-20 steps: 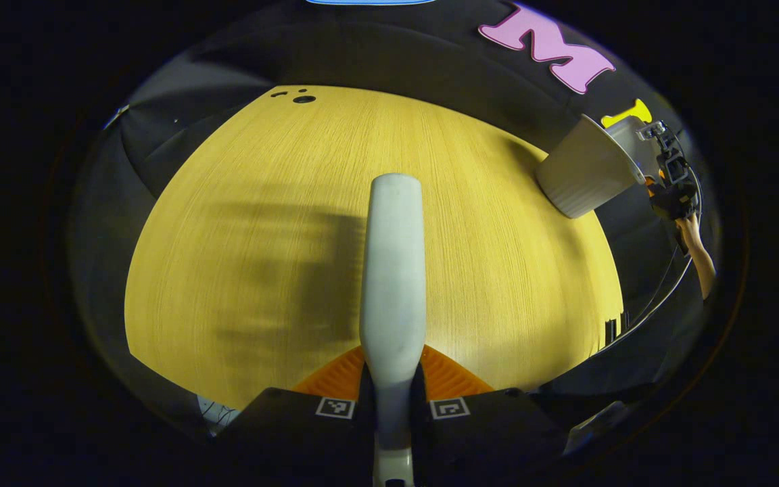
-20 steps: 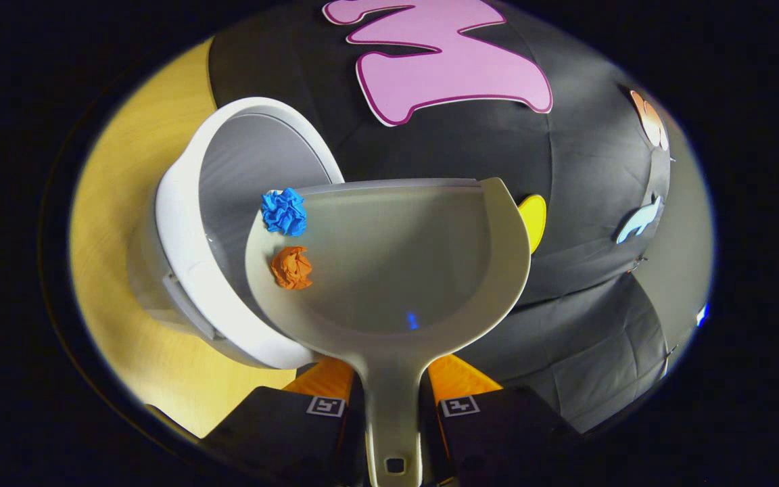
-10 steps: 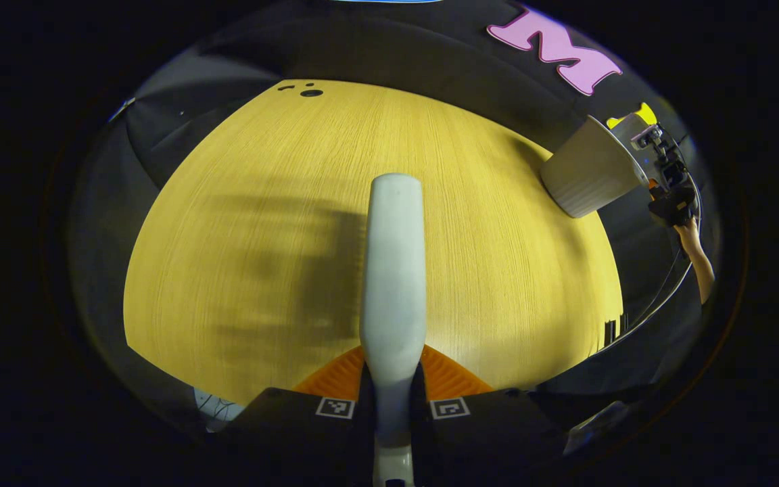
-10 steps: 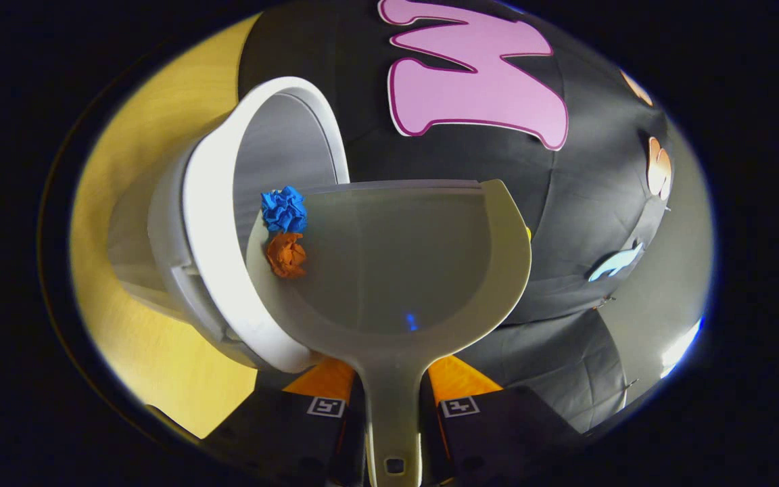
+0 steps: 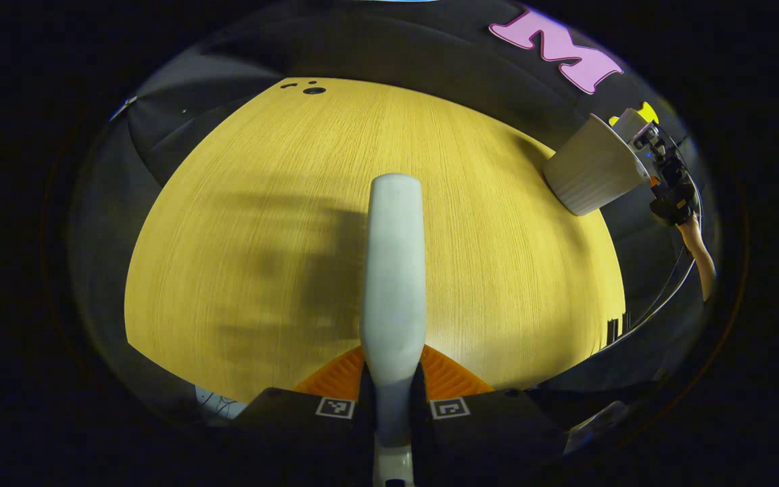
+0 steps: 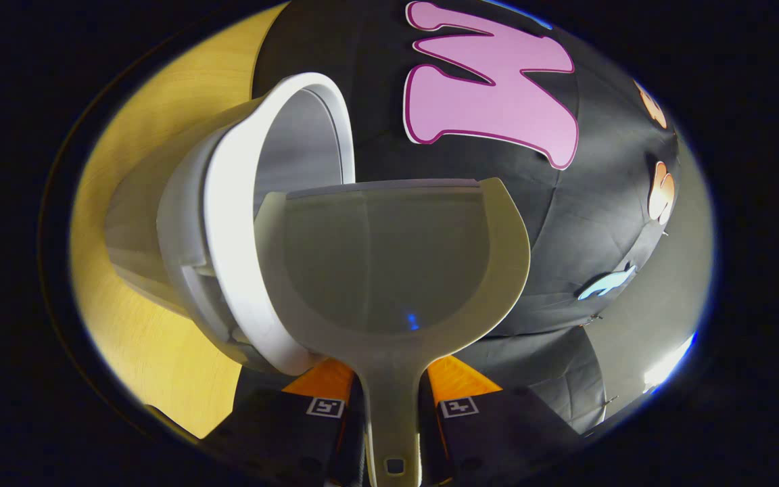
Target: Pick up the small broom and dustpan from the desktop, sweep the trash into the dustpan with the broom, and then empty the trash into the garbage bin.
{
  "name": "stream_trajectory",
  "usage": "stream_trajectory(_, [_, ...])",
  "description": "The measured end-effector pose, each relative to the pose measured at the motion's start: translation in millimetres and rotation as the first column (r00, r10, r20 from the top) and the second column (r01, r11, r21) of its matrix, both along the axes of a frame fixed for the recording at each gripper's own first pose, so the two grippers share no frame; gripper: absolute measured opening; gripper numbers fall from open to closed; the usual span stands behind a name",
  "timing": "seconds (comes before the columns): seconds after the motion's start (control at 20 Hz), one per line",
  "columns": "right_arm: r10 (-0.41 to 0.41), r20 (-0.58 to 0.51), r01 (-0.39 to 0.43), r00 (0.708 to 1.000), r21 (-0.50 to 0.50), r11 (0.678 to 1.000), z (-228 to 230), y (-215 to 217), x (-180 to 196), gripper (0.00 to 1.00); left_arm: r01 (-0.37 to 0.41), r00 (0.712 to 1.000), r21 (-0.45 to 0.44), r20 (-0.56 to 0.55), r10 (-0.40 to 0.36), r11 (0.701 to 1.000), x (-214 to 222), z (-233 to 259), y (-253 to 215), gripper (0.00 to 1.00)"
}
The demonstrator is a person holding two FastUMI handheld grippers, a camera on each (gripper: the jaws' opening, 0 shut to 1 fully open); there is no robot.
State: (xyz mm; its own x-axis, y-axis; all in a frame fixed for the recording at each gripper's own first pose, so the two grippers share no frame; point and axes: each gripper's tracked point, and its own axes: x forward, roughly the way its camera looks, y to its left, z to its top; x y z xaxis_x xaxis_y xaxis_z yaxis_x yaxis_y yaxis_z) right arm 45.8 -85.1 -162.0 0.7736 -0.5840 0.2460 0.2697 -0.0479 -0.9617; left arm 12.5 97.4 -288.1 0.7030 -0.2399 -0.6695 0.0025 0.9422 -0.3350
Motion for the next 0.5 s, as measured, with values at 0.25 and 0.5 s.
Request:
stream_trajectory(0.25, [0.043, 0.019, -0.045, 0.999, 0.126, 0.991, -2.0, 2.7, 0.9, 0.34, -0.009, 1.0, 0.035, 0.015, 0.008, 0.999, 2.4, 5.3, 1.0, 0.26])
stream_trajectory(0.5, [0.079, 0.048, -0.09, 0.996, 0.297, 0.951, 1.4, 12.0, -1.9, 0.36, -0.013, 1.0, 0.038, 0.02, 0.012, 0.999, 2.2, 10.3, 3.1, 0.26])
